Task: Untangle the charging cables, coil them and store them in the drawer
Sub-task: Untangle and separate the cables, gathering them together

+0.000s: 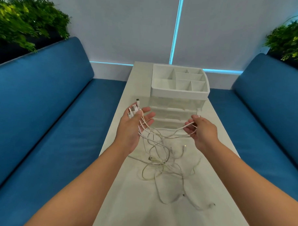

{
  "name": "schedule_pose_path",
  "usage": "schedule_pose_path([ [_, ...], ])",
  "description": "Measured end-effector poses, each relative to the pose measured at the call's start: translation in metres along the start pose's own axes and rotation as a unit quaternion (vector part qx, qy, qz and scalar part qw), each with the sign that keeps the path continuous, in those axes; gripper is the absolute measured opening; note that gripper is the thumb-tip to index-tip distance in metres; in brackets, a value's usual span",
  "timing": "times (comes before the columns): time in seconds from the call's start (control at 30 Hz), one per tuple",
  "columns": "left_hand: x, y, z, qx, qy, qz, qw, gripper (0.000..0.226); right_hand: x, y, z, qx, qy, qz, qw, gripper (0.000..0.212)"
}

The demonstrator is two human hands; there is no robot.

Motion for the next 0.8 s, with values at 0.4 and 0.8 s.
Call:
schedule_pose_path([
  [0.4, -0.004, 0.013, -0.023, 0.034, -0.034, -0.05, 0.998, 0.025, -0.03, 0.067, -0.009, 0.064, -0.061, -0.148, 0.985, 0.024],
  [0.8, -0.023, 0.019, -0.056, 0.012, -0.064, -0.098, 0.993, 0.022, -0.046, 0.09, -0.006, 0.394, 0.042, -0.126, 0.91, 0.031],
])
Point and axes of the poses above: each hand's wrist, its own x-axis away from the middle knuckle, its own y-axis out of the back of the hand, z = x × y, the point moved 7 cm from there along -x, towards the middle knuckle, and after that the axes turned 8 degrees about -y, right-handed, at the moved point
